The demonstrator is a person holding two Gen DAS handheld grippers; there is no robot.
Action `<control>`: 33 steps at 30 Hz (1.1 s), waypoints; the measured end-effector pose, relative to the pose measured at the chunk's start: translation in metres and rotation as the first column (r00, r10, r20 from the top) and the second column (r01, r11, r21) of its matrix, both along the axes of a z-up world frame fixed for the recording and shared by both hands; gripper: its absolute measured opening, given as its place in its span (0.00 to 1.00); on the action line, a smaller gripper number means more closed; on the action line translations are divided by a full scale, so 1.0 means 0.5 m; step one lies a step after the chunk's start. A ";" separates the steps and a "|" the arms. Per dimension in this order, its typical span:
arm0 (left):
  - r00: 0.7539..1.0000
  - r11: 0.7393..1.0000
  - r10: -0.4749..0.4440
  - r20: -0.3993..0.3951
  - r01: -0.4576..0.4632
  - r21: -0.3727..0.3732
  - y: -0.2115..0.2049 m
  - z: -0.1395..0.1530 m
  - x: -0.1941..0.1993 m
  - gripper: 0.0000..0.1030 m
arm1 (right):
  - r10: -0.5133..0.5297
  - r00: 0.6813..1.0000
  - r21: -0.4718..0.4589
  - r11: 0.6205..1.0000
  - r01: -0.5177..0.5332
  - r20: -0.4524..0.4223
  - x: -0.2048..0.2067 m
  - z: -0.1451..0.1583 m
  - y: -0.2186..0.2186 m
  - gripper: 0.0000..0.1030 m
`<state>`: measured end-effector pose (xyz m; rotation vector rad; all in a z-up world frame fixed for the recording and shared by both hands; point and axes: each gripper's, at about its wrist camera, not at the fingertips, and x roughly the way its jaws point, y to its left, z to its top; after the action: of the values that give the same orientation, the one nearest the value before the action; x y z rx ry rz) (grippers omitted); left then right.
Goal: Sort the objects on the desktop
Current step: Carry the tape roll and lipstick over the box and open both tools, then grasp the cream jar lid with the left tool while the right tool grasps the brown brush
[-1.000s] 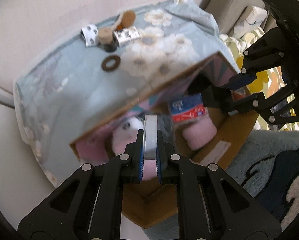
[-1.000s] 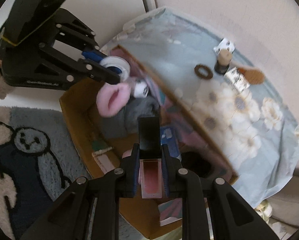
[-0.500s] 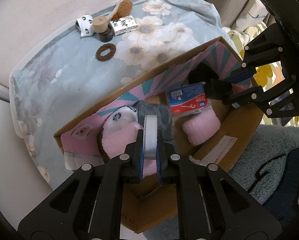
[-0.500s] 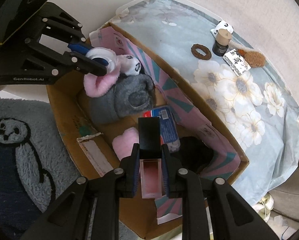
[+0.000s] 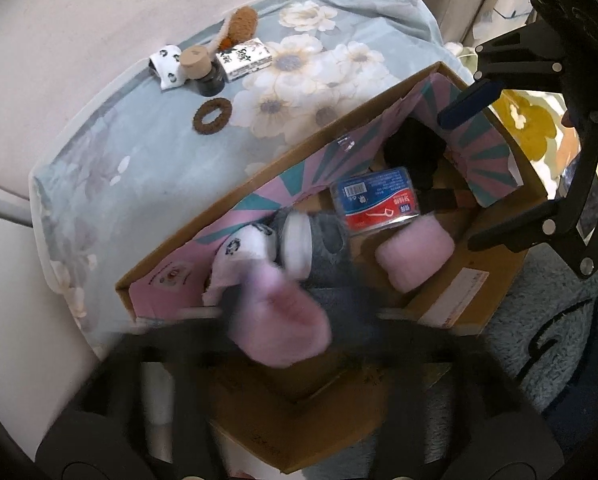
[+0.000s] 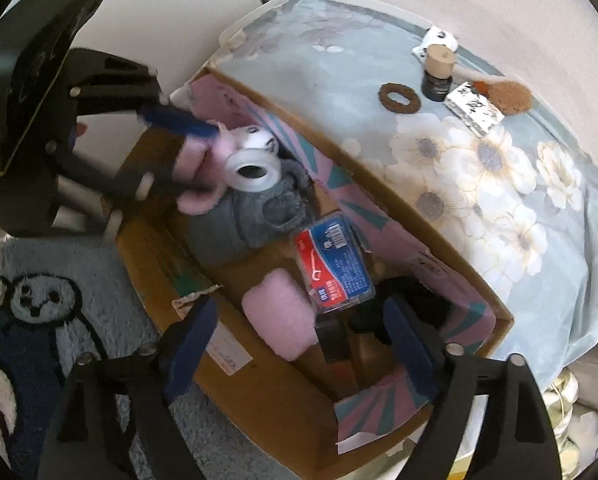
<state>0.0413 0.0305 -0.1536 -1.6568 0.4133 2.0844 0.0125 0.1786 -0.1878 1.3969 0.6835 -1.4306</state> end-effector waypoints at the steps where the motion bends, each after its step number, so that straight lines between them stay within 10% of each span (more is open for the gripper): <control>1: 1.000 1.000 0.003 -0.016 -0.002 0.011 -0.002 0.003 0.001 0.98 | -0.004 1.000 0.001 1.000 0.004 -0.002 -0.001 -0.001 0.001 0.93; 19: 1.000 0.993 0.000 0.000 0.000 0.122 -0.026 0.056 -0.026 1.00 | -0.034 0.999 -0.041 0.999 0.035 0.028 -0.015 0.022 -0.002 0.99; 23: 0.999 0.991 0.042 0.009 -0.043 0.130 -0.043 0.071 -0.047 1.00 | -0.084 0.985 -0.040 0.996 0.078 -0.153 -0.029 0.067 0.006 0.99; 33: 0.973 0.982 0.178 -0.143 -0.168 0.082 -0.101 0.128 -0.107 1.00 | -0.223 0.944 -0.091 0.974 0.207 -0.243 -0.101 0.131 0.023 0.99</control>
<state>-0.0124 -0.0202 -0.0896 -1.5501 0.2469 2.3333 -0.0379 0.1899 -0.1223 1.2817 0.6526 -1.8098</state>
